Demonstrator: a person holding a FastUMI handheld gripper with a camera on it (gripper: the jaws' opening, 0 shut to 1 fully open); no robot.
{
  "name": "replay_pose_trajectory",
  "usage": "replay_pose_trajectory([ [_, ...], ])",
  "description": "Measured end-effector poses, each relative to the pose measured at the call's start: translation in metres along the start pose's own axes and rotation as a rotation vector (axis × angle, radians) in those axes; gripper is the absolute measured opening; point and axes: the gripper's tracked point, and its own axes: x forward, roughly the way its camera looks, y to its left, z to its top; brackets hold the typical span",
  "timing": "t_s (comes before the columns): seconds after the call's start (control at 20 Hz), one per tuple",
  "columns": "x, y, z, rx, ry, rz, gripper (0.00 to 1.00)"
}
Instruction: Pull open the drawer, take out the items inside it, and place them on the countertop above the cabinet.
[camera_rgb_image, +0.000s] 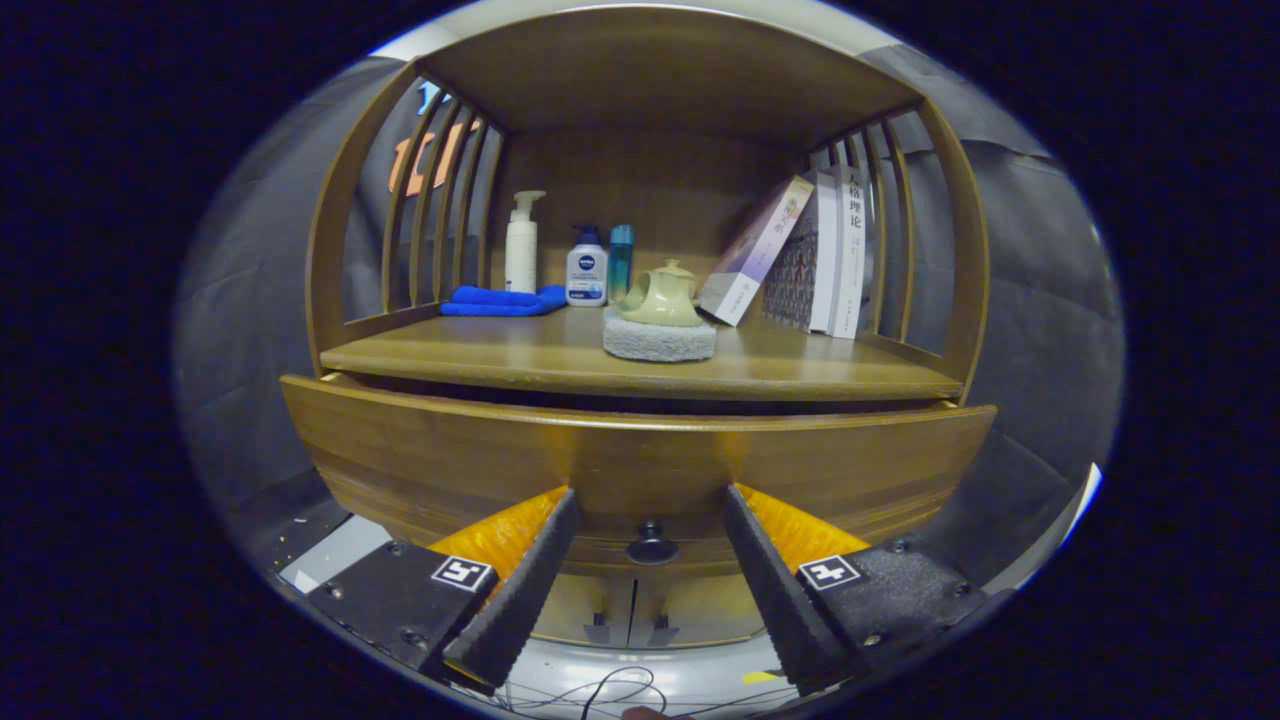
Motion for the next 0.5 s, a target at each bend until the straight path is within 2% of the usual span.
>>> replay_pose_trajectory([
  [0.3, 0.025, 0.003, 0.007, 0.001, 0.013, -0.008, 0.97],
  [0.5, 0.024, 0.004, 0.008, -0.030, -0.005, -0.018, 0.97],
])
